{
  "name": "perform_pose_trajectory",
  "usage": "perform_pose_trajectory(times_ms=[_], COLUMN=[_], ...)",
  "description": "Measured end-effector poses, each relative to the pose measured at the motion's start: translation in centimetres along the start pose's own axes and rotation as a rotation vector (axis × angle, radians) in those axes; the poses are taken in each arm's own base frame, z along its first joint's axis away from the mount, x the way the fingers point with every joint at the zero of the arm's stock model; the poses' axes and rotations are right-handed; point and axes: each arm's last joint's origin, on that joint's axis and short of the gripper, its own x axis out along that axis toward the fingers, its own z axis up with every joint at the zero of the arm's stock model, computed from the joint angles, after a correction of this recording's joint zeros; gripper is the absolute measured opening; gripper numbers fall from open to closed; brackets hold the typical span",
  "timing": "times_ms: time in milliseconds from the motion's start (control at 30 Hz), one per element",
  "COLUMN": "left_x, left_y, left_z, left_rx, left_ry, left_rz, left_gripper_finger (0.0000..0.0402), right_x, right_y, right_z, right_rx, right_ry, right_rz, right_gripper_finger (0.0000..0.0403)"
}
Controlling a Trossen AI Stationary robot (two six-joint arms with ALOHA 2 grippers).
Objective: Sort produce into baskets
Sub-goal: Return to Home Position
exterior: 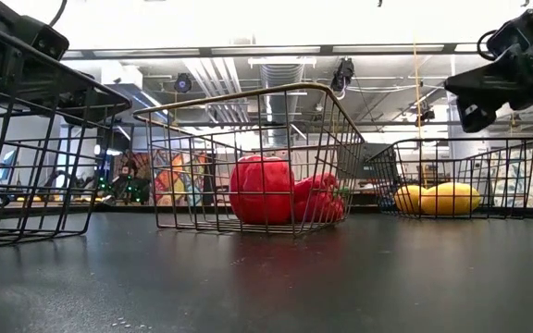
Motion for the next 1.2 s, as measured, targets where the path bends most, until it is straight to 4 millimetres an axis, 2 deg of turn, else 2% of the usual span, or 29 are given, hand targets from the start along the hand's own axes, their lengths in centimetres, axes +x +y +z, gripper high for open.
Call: perform_pose_trajectory(times_ms=[1200], left_x=[0.03], left_y=[0.00], left_z=[-0.02], left_rx=[0.000], left_ry=[0.004], left_rz=[0.000], left_gripper_finger=[0.0385], right_x=[0.09], right_y=[-0.03], right_z=[-0.17], right_rx=[-0.013], right_ry=[0.018], right_rz=[-0.003], right_gripper_finger=[0.0009])
